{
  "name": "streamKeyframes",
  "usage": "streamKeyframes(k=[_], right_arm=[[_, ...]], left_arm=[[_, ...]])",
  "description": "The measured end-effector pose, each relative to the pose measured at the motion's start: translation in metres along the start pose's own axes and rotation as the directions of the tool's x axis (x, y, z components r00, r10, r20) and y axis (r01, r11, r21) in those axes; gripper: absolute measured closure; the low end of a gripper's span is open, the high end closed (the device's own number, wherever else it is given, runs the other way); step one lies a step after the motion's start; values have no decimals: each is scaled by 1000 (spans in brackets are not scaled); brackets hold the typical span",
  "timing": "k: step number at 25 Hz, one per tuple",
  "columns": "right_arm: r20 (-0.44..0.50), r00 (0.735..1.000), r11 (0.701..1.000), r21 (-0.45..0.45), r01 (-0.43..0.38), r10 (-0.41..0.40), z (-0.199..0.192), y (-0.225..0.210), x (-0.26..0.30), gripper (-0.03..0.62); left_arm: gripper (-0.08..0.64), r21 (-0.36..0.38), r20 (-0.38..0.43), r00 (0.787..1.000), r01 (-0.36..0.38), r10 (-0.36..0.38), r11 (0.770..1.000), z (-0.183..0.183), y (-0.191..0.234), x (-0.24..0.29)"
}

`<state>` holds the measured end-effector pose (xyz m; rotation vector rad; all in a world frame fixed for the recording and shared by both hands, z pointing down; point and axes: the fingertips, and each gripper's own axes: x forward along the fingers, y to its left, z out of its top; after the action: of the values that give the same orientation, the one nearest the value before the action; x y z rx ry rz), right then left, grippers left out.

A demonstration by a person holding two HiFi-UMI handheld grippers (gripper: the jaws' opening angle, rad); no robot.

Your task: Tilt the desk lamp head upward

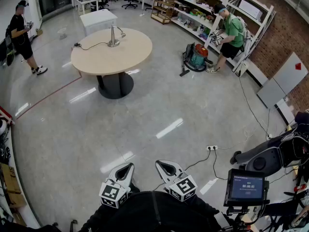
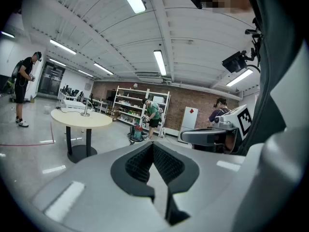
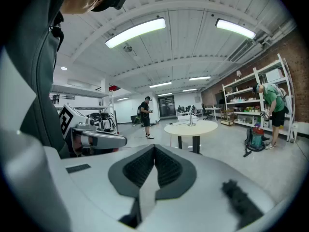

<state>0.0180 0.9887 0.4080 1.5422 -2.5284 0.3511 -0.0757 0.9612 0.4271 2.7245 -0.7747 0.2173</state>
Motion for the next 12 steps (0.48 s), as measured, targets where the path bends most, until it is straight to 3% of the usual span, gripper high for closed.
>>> streamKeyframes(k=[7, 12], right_arm=[[-43, 998, 999, 2, 48, -48, 20, 0, 32, 591], [-66, 995, 996, 27, 80, -78, 7, -20, 75, 591]], left_arm=[[554, -47, 13, 1000, 11, -10, 999, 24, 33, -4], [554, -74, 26, 1000, 16, -14, 997, 11, 78, 18]])
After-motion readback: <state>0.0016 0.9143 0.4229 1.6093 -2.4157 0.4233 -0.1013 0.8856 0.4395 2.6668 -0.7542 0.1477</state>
